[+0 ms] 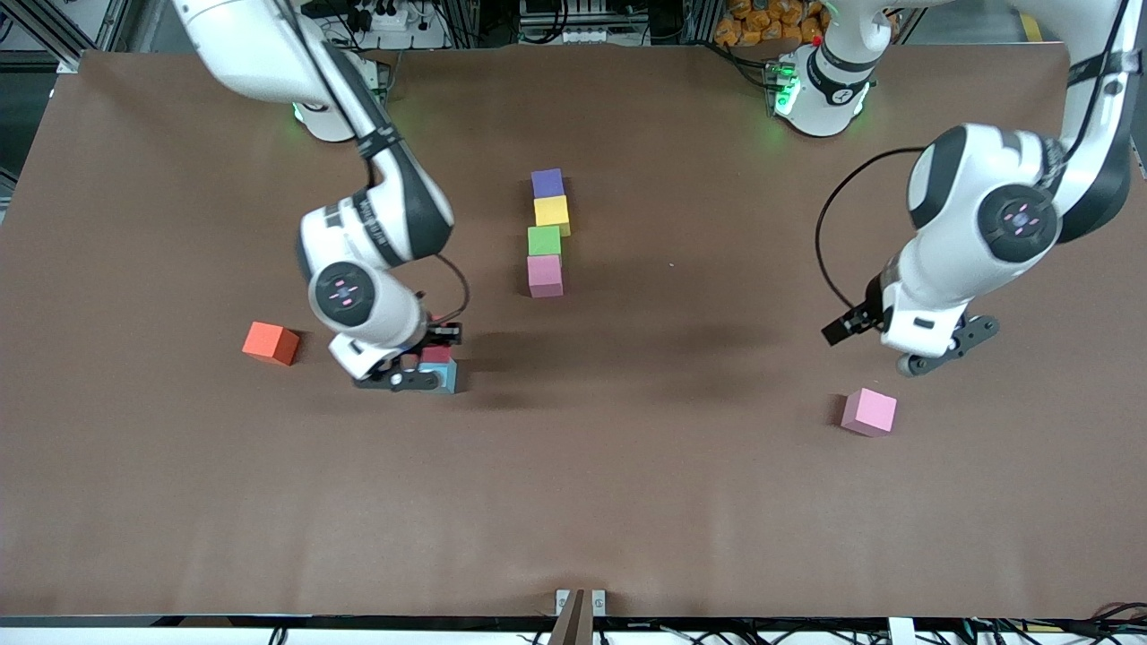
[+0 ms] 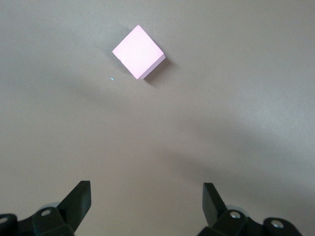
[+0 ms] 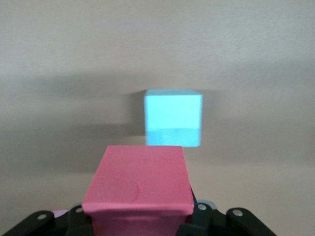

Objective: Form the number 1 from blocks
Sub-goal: 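Place the magenta block against the light pink block with the right gripper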

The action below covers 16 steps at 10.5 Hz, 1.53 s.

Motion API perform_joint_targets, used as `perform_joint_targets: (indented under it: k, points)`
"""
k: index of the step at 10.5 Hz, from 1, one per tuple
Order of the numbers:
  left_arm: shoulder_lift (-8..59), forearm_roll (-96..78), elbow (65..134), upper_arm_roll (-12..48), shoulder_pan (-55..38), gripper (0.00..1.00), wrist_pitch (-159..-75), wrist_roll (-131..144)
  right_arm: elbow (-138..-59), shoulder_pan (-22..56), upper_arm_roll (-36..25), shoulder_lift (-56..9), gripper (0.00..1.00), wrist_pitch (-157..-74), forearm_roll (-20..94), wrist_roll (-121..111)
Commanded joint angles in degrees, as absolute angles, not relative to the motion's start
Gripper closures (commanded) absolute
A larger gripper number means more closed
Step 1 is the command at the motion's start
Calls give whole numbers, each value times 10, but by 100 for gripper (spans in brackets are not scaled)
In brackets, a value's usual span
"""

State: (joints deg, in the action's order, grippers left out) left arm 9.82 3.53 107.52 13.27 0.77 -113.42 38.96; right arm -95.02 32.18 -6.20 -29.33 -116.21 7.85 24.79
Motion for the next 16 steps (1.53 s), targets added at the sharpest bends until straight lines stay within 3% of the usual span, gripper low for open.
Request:
perform_joint_targets:
  k: [1,3,9,15,16]
  points:
    - [47,17,1086,87,6,0,-1140,275,-904,344,-66,-325,55,-1158,116,267]
    - [38,15,1035,49,-15,0,-1069,182,-847,380,-67,-378,55,-1158,119,271]
    - [44,25,884,57,-19,0,-909,98,-845,445,-66,-416,55,-1170,148,277]
    - [-2,16,874,51,-15,0,-877,76,-859,479,-63,-437,55,-1171,148,298]
    - [3,16,874,54,-17,0,-877,77,-859,479,-63,-436,51,-1171,148,301]
